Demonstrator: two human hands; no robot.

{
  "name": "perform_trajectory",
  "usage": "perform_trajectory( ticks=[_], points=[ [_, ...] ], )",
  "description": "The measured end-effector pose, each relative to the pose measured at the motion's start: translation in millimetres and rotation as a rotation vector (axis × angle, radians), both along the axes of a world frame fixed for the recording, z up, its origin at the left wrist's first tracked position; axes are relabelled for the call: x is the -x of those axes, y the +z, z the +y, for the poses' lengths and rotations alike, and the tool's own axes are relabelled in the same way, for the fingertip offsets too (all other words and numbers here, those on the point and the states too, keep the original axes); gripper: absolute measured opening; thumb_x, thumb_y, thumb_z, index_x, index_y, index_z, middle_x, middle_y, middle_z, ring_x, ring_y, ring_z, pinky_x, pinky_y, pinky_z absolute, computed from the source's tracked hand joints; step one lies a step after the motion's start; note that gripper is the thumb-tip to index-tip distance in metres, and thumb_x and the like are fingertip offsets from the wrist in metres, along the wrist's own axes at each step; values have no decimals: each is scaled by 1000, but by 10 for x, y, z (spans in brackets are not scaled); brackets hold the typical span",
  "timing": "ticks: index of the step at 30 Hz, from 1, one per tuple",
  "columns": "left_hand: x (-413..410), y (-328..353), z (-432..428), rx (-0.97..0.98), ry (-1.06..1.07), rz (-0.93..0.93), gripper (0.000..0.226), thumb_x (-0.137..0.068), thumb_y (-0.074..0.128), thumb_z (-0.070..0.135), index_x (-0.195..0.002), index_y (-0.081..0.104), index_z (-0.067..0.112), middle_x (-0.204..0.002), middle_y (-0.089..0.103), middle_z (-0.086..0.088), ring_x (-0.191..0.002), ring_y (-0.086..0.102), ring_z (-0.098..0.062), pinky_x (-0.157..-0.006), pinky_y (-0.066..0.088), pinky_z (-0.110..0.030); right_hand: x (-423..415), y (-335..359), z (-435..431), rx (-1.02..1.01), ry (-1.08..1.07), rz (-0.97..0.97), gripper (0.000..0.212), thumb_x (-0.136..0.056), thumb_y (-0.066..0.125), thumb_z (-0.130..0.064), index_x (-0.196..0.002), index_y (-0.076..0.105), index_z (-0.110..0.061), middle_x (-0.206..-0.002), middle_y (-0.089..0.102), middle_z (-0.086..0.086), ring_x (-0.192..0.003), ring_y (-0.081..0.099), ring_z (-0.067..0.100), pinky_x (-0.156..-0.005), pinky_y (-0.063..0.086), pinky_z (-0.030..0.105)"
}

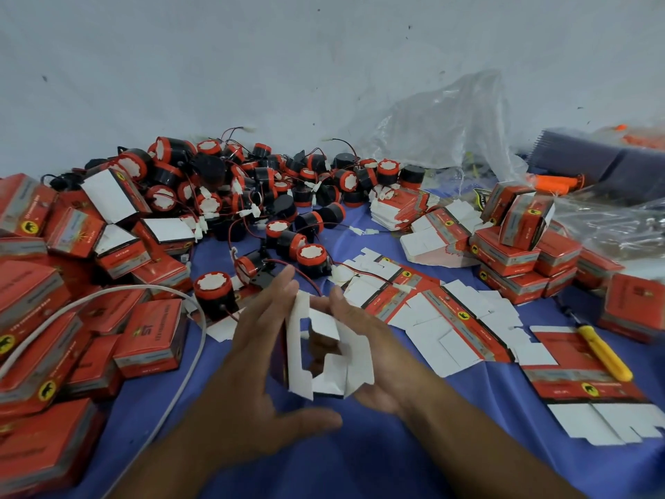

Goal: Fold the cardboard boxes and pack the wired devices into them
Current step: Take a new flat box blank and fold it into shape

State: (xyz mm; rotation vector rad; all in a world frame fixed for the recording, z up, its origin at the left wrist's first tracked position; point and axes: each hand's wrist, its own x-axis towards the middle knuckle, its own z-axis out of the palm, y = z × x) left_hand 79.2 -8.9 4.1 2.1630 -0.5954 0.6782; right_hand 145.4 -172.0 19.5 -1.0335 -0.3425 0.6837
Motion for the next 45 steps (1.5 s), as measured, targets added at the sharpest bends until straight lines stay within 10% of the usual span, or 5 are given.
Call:
perform_trajectory(
  ticks=[6, 11, 21, 35, 45],
  points=[
    [9, 54, 2, 129, 156, -55, 70, -79, 65, 39, -141, 32, 33, -142, 40, 14, -134, 35, 8, -105, 29, -7, 32, -10, 61, -122, 135, -60, 71, -81, 64, -71, -133, 65, -22, -114, 69, -3, -97, 58, 18, -88, 52, 38],
    [-1, 48, 27, 73, 204, -89, 59, -78, 61, 24, -132, 39, 30, -132, 42, 4, -127, 39, -3, -105, 36, -22, 50, -64, 69, -66, 172, -170, 66, -82, 72, -7, -144, 50, -15, -129, 60, 14, -117, 56, 33, -99, 47, 49],
    [-13, 33, 93, -275, 128, -88, 105, -64, 56, 89, -144, 30, 26, -144, 31, 10, -134, 31, -13, -112, 22, -27, 95, 14, 75, 98, -123, -319, 44, -82, 71, -36, -124, 67, -24, -117, 72, 6, -106, 69, 27, -97, 49, 52],
    [-1, 24, 37, 52, 198, -59, 52, -85, 60, 36, -132, 38, 31, -135, 38, 4, -130, 39, -21, -107, 33, -28, 65, -135, 156, 131, -44, -337, 54, -84, 56, -39, -138, 57, -43, -142, 59, -3, -132, 55, 24, -116, 35, 56],
    [-21, -18, 68, -355, 81, -58, 104, -65, 66, 82, -149, 27, 35, -156, 23, 7, -143, 24, -23, -109, 30, -46, 44, -140, 114, 259, -293, -424, 38, -83, 52, -13, -112, 65, -32, -108, 71, 7, -100, 68, 39, -89, 54, 58]
  ],
)
